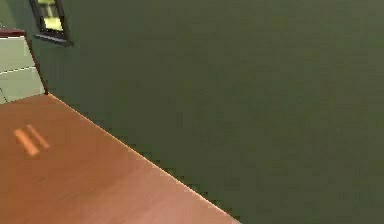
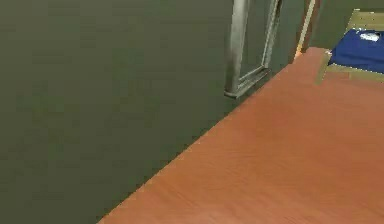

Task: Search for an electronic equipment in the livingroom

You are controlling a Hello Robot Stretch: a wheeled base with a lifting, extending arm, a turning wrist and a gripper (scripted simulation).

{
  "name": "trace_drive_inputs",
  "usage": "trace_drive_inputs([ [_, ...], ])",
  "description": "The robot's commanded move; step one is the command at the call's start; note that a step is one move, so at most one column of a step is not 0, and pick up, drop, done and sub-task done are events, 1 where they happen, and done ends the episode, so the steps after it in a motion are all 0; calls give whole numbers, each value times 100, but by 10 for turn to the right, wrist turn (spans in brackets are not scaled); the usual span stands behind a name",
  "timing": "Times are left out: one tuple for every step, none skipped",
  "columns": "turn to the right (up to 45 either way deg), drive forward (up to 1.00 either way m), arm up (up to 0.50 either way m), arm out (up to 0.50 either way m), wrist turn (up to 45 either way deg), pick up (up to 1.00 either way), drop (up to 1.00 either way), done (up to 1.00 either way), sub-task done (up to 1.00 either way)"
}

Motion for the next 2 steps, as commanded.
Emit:
trace_drive_inputs([
  [-360,0,0,0,0,0,0,0,0],
  [0,100,0,0,0,0,0,0,0],
])
